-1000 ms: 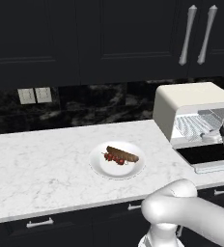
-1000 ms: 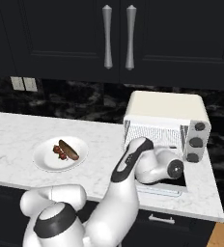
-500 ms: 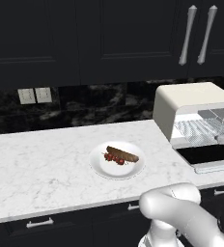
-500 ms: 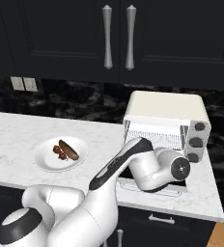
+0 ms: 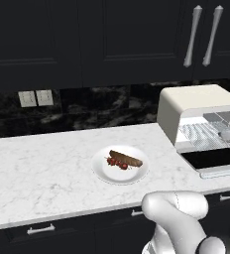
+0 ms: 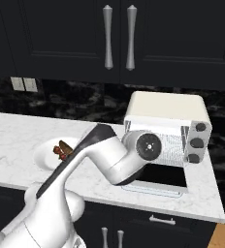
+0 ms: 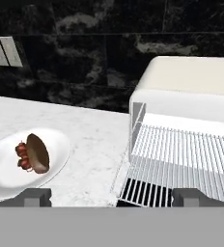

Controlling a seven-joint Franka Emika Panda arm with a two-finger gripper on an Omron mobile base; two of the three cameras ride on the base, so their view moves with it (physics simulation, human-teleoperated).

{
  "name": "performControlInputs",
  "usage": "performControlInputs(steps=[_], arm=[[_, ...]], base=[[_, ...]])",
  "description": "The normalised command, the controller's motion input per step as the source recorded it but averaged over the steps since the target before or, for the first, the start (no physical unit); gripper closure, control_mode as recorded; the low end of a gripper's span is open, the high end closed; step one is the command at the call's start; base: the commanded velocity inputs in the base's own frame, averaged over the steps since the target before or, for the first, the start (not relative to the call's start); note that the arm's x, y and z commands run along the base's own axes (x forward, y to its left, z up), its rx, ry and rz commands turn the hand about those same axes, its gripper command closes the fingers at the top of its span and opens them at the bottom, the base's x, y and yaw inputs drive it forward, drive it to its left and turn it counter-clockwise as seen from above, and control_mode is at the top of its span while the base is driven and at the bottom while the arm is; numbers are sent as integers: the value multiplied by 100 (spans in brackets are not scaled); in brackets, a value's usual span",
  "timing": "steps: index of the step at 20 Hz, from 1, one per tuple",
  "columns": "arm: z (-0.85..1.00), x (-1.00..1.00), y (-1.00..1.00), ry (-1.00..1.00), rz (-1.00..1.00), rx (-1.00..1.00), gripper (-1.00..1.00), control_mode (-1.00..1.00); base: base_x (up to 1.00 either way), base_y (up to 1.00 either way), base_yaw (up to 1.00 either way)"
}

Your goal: Pick up the kebab skewer and baguette bread, and place them inside the toaster oven. Close the toaster oven door and start by setting the timer.

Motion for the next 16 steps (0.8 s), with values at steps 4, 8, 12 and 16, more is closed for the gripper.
performControlInputs(steps=[4,8,12,16], arm=[[35,-60,100,13,0,-19,-100,-100],[5,-42,100,8,2,-21,-100,-100],[5,1,96,21,7,-17,-100,-100],[9,4,78,38,15,-9,-100,-100]], base=[[0,0,0],[0,0,0],[0,0,0],[0,0,0]])
